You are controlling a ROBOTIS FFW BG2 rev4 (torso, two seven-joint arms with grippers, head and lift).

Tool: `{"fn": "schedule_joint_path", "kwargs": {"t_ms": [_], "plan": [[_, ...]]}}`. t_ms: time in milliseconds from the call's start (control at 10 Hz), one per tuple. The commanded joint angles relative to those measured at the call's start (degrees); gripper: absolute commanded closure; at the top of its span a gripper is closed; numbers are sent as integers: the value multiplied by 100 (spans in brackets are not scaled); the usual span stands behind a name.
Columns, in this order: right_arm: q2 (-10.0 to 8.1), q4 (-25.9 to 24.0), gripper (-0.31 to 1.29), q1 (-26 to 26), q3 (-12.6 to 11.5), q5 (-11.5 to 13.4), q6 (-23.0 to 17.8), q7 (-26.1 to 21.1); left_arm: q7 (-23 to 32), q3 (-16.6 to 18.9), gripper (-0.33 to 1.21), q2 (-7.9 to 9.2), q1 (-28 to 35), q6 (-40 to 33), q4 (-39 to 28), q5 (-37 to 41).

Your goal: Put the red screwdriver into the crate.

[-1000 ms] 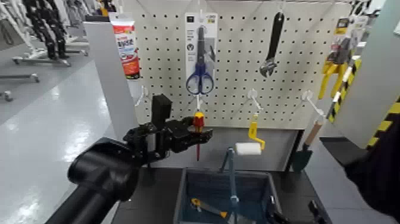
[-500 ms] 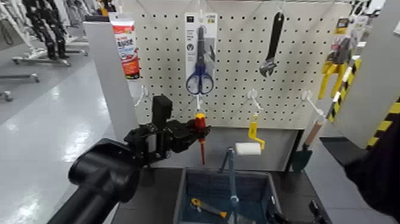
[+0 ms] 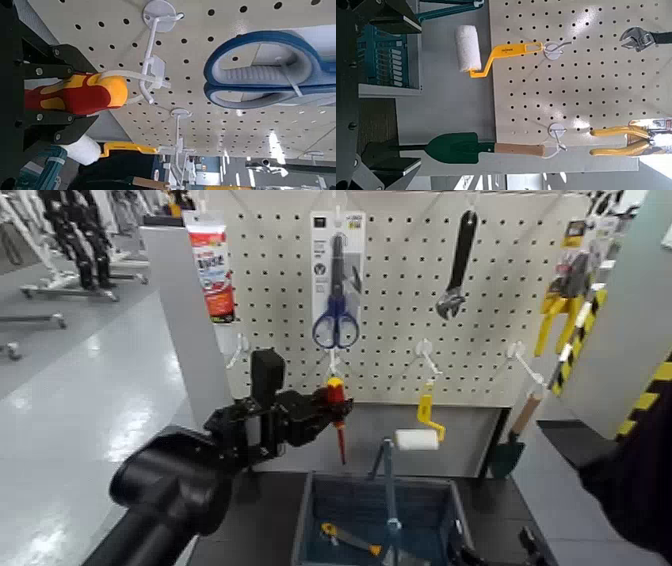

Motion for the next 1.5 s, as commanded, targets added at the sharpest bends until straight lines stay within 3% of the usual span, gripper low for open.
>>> {"fn": "schedule_joint_path", "kwargs": {"t_ms": [100,500,800,1100,1500], "plan": [[0,0,13,0,9,0,10,0,17,193,110,7,303,261,-519,28],[9,-9,13,0,0,0,19,0,52,509,110,34,874,815,-1600,186],[17,-18,13,9,-9,0,19,0,122,782,110,43,1278,1351,-2040,555],[26,-9,13,9,-9,0,10,0,122,861,110,69,1524,1500,-1961,1021],[26,9,13,0,9,0,1,0,122,457,110,51,1445,1272,-1249,1276]]}}
